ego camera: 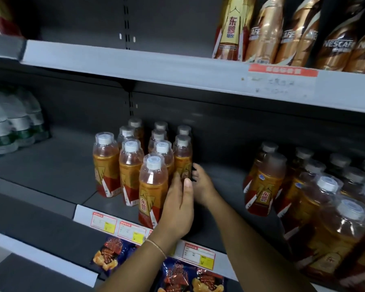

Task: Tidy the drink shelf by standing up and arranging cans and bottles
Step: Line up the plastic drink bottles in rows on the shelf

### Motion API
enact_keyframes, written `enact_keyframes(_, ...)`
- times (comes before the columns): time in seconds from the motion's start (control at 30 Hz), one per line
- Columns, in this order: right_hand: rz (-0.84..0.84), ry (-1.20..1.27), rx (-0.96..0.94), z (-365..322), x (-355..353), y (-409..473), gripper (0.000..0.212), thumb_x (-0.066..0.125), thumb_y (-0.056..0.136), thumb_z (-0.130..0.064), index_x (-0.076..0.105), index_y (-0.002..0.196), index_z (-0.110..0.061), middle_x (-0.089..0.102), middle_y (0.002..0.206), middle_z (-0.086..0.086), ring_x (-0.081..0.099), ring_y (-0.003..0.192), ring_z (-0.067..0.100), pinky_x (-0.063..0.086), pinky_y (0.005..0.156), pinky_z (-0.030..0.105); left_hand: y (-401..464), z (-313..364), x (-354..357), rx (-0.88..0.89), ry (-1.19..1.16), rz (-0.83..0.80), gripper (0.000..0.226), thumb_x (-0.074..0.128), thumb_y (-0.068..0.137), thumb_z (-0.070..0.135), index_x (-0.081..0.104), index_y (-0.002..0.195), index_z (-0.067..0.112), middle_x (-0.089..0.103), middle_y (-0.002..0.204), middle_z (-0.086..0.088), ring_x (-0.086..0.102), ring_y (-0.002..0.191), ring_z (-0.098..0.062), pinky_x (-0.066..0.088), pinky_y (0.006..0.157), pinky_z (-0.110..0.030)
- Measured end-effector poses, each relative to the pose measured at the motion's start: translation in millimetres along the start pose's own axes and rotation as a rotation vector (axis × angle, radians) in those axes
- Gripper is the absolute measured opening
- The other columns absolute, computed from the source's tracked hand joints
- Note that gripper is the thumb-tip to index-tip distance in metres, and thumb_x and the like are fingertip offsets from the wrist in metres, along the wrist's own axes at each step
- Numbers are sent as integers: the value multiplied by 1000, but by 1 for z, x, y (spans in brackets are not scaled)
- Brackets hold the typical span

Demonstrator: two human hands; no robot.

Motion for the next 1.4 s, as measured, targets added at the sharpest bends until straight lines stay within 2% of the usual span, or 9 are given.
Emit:
enact_keyframes(0.07, 1, 23, -32, 1, 3, 9, 65, 74, 47, -53, 60, 103, -24, 73, 84, -12, 69, 80, -3, 52, 71, 14, -1, -2, -1, -2, -8, -21, 75, 21, 93, 66, 14, 153, 23, 16, 143, 26, 4, 116, 41, 6, 98, 8)
enact_keyframes(0.23, 10, 112, 13, -2, 10, 12, 70, 82, 44, -56, 63, 105, -29, 77, 91, -14, 73, 90, 7, 56, 79, 26, -4, -13, 0, -8, -19, -69, 85, 18, 85, 78, 7, 154, 30, 7, 151, 28, 1, 140, 18, 4, 116, -15)
enact_keyframes(0.43, 133, 148, 38, 3, -1, -4, 76, 81, 36, -57, 61, 104, -29, 77, 89, -10, 73, 86, 8, 58, 81, 32, -5, -13, -1, 29, -62, -142, 77, 19, 88, 73, 5, 153, 33, 5, 152, 27, -3, 133, 27, 3, 112, -9)
enact_keyframes(0.63, 204, -54, -67, 12, -40, -57, 61, 89, 72, -27, 59, 125, -22, 73, 118, 1, 70, 111, 19, 55, 98, 49, -9, -14, 6, 9, -156, -170, 74, 20, 88, 74, 18, 153, 39, 20, 158, 19, 14, 143, 9, 15, 117, -21)
enact_keyframes(0.77, 309, -141, -58, 23, -71, -90, 51, 84, 77, -14, 59, 115, -38, 72, 111, -15, 68, 104, 1, 56, 95, 35, -13, -8, 33, -47, -258, -268, 38, 19, 92, 72, 53, 108, 70, 57, 111, 44, 44, 109, 28, 34, 85, 5)
enact_keyframes(0.83, 364, -175, -57, 25, -87, -109, 53, 84, 77, -14, 56, 113, -42, 70, 108, -23, 65, 103, -7, 54, 88, 20, -17, -13, 50, -128, -330, -315, 58, 18, 81, 86, 62, 107, 58, 64, 103, 38, 51, 102, 26, 38, 77, 1)
enact_keyframes(0.93, 436, -191, -55, 28, -111, -135, 51, 84, 78, -17, 58, 116, -39, 70, 107, -22, 64, 102, -8, 53, 90, 21, -25, -21, 80, -231, -436, -377, 78, 18, 76, 91, 65, 118, 44, 68, 108, 29, 57, 103, 17, 39, 82, -12)
enact_keyframes(1.23, 561, -241, -44, 30, -147, -171, 68, 82, 82, -23, 50, 142, -26, 69, 119, -12, 63, 114, 3, 52, 103, 33, -44, -8, 128, -315, -542, -407, 74, 21, 77, 86, 70, 113, 43, 71, 113, 16, 62, 107, 5, 43, 85, -21)
enact_keyframes(1.4, 615, -350, -7, 32, -152, -173, 86, 76, 89, -31, 27, 158, -23, 52, 146, -1, 47, 136, 15, 38, 116, 38, -46, -7, 139, -353, -567, -415, 71, 22, 80, 82, 69, 116, 42, 69, 119, 13, 58, 118, -6, 41, 106, -36)
Point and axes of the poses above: each hand's wrist, its own y-axis towards the middle knuckle, its own x-axis out of the palm, z = x × y, the point moved 7 cm from there along y, towards the middle knuckle
